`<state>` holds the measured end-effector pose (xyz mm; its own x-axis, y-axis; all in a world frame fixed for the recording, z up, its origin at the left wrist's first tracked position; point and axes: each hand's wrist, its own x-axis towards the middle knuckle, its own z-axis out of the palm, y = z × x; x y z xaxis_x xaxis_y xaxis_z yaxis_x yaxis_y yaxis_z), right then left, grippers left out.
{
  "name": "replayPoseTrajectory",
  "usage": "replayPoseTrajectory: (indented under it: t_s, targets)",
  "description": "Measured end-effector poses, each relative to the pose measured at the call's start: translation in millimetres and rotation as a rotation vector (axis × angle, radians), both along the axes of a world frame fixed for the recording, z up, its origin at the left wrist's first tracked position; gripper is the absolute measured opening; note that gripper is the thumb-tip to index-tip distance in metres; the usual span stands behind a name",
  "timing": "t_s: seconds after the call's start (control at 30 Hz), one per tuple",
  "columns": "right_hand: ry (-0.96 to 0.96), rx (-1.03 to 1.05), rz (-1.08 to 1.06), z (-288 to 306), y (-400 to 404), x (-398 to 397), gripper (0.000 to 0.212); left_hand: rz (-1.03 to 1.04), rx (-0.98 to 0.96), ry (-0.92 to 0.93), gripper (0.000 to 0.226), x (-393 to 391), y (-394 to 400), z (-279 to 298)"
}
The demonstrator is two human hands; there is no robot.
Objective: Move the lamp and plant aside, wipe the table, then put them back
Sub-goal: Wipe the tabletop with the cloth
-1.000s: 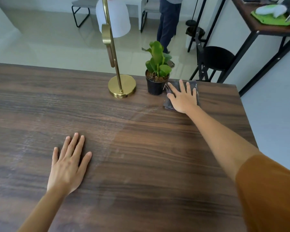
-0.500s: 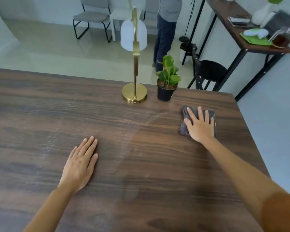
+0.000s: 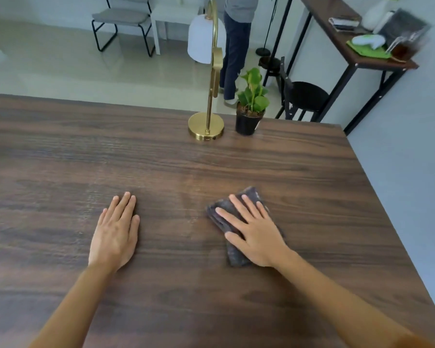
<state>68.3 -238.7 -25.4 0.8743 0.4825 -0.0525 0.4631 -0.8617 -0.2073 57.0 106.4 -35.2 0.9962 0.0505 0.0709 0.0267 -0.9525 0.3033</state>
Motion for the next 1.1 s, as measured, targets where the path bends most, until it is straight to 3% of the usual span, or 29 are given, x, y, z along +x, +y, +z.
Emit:
replayPoseTrajectory:
  t_s: [0.13, 0.23, 0.27, 0.33, 0.43, 0.53, 0.63, 0.73, 0.87, 0.97, 1.1]
  targets:
    - [0.023, -0.113, -0.595, 1.5, -100.9, 31.9, 0.065, 0.016, -0.022, -0.020, 0.052, -0.3, -4.2, 0.0]
    - [0.134, -0.053, -0.964, 12.5, -63.3, 86.8, 0.066, 0.022, -0.073, -0.033, 0.047, 0.0, -3.0, -0.4]
    - [0.138, -0.044, -0.945, 14.1, -34.9, 95.9, 0.066, 0.025, -0.091, -0.038, 0.046, -0.1, -2.6, -0.3]
    - [0.114, -0.003, -0.714, 7.1, 35.4, 86.1, 0.065, 0.029, -0.122, -0.048, 0.045, 0.0, -1.0, -0.9]
    - [0.004, 0.046, -0.304, -4.0, 132.1, -5.1, 0.064, 0.017, -0.143, -0.063, 0.043, 0.3, 0.9, -1.5]
    - [-0.043, 0.072, -0.044, 0.2, 128.6, -100.7, 0.059, 0.004, -0.128, -0.054, 0.043, 0.2, 1.7, -1.4]
    - [-0.008, 0.061, -0.090, 1.5, 38.5, -134.3, 0.058, -0.010, -0.089, -0.055, 0.044, -1.7, 1.3, -1.0]
    - [-0.006, -0.056, -0.396, -1.8, -30.3, -105.5, 0.062, -0.018, -0.047, -0.038, 0.046, -2.9, -1.2, -0.1]
    - [0.081, -0.060, -0.793, 2.1, -1.6, -9.2, 0.067, -0.009, -0.024, -0.019, 0.047, -4.0, -2.7, 0.9]
    - [0.068, -0.012, -0.653, -0.7, 79.7, -2.2, 0.068, -0.008, -0.033, -0.011, 0.048, -4.1, -3.2, 2.1]
    - [0.003, 0.061, -0.264, 0.7, 155.1, -115.0, 0.065, -0.026, -0.043, -0.004, 0.048, -2.3, -3.4, 1.9]
